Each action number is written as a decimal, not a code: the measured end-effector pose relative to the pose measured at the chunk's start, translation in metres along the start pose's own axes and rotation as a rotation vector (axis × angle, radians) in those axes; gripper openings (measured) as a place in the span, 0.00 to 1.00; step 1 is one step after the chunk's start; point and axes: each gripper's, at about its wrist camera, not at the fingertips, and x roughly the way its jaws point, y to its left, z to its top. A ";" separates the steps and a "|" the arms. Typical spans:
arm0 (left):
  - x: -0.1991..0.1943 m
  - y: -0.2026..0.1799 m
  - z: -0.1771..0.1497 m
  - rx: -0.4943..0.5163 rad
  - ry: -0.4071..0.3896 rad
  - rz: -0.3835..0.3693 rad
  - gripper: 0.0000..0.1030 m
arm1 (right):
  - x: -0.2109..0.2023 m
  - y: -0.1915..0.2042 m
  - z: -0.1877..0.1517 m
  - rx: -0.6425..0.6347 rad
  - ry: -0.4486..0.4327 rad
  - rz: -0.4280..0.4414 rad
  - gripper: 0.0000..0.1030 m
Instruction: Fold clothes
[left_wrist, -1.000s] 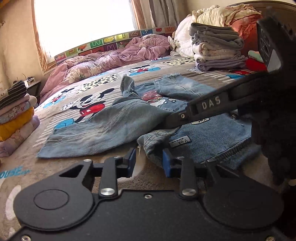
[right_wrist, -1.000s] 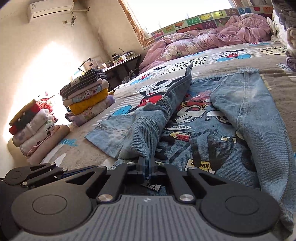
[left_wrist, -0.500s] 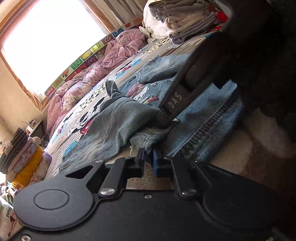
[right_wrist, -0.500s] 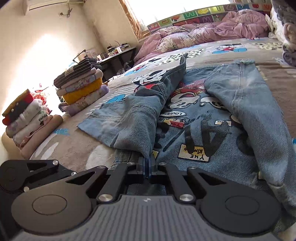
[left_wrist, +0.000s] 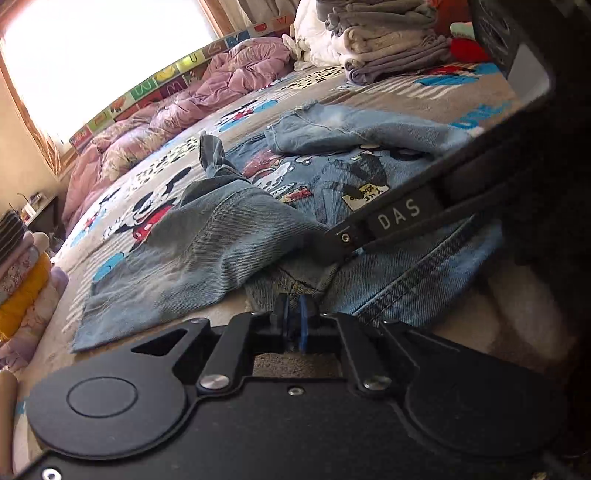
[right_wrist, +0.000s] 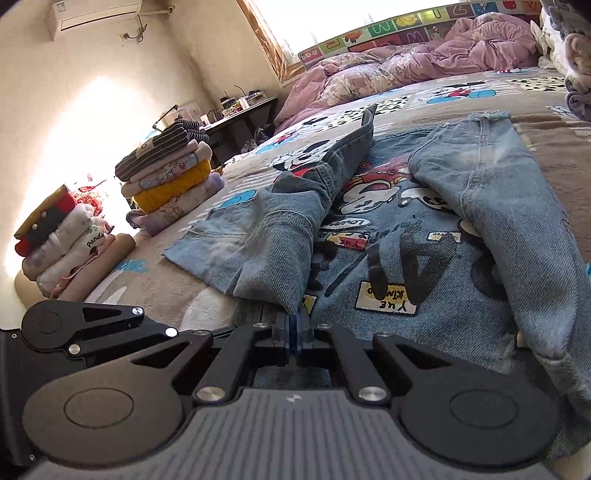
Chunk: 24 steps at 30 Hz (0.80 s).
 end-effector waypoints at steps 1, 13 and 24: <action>-0.005 0.004 0.004 -0.022 -0.008 -0.009 0.05 | -0.001 0.000 0.000 0.002 -0.002 0.001 0.05; -0.003 0.057 0.045 -0.193 -0.055 -0.008 0.05 | -0.002 0.013 -0.003 -0.089 -0.013 -0.045 0.05; 0.155 0.112 0.139 -0.186 0.074 -0.150 0.05 | -0.004 0.011 -0.002 -0.045 -0.001 -0.044 0.05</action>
